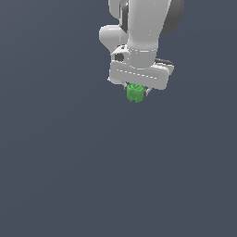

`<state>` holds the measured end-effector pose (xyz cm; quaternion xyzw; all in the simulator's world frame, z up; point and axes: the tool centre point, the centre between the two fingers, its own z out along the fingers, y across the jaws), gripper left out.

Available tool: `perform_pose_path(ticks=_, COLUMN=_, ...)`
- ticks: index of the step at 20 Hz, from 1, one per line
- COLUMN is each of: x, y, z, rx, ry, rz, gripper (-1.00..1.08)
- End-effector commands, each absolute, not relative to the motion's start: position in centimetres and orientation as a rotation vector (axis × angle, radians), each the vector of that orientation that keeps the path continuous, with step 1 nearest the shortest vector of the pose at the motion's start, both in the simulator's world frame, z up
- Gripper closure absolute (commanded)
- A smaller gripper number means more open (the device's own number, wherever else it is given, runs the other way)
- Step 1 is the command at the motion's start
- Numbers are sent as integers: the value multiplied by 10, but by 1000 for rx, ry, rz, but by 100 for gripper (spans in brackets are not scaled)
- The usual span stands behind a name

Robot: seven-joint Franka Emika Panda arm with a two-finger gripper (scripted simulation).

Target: Pick up the object and move it to a goal position.

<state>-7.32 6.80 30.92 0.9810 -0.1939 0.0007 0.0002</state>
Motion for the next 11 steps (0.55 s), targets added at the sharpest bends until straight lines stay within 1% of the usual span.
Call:
perform_pose_path(ticks=1, x=-80, y=70, z=326, rx=3081, ry=-609, rz=1, gripper=108)
perform_pose_path(ticks=6, x=-88, y=73, z=347, rx=3081, ry=-609, rz=1, gripper=108)
perform_pose_path(ticks=11, x=-91, y=74, z=354, rx=3081, ry=-609, rz=1, gripper=108)
